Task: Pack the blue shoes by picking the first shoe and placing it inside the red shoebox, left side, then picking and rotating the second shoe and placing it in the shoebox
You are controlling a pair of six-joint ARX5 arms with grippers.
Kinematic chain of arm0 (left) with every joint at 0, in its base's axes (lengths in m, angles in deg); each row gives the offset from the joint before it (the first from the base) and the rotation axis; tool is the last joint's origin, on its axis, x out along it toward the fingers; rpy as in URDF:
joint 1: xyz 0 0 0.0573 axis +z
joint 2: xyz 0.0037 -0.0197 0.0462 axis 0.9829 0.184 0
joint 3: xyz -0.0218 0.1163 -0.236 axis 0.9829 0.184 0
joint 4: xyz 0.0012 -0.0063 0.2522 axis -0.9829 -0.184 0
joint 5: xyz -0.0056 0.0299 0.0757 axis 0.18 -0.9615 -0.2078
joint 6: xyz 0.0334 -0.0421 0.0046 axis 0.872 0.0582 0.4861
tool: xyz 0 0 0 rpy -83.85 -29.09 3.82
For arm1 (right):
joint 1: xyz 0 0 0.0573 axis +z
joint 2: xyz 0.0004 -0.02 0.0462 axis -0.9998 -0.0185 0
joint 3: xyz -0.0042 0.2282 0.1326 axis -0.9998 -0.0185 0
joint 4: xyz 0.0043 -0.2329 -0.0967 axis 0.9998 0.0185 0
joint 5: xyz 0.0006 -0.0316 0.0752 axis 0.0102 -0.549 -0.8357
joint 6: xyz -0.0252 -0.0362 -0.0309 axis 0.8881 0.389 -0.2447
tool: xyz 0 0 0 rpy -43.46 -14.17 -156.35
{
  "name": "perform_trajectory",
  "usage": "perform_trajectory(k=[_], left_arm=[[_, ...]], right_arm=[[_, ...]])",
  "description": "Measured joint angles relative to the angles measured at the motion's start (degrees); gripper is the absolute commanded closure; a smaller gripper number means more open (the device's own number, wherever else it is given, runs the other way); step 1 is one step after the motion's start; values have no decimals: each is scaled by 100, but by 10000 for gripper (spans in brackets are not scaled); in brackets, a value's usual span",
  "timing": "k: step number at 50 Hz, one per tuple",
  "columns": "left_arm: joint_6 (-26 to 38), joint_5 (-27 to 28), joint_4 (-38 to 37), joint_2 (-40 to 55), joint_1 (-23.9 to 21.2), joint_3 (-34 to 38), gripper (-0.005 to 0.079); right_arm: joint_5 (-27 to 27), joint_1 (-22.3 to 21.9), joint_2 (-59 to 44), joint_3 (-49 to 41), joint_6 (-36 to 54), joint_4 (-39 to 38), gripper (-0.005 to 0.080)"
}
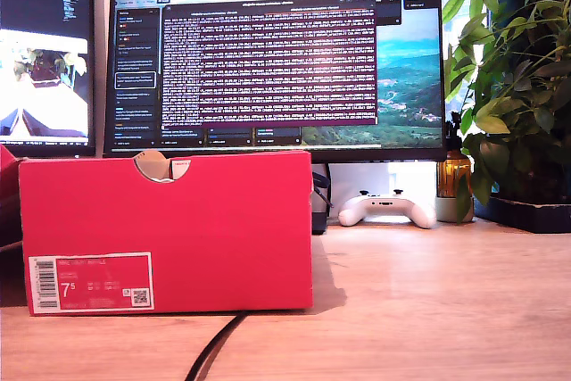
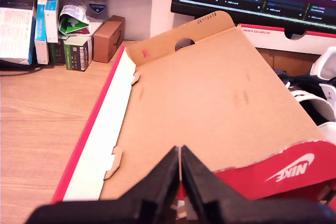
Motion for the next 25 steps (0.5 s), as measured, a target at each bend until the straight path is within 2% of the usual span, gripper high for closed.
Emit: perform_trajectory(k=[14,17,18,20,21,25], left_arm=[[0,-2,-2,2,0,0,764],[0,2,-2,2,0,0,764],[0,0,-2,0,0,0,764],[0,0,-2,0,0,0,764],[0,0,-2,0,0,0,764],[0,0,-2,2,0,0,764]], right_arm=[[-179,24,0,0,-503,-7,752],[-153,24,0,0,-308,-7,752],[-153,24,0,0,179,-7,752],[-155,24,0,0,179,-7,752],[-160,24,0,0,483,-7,752],[-170,24,0,0,557,-7,752]])
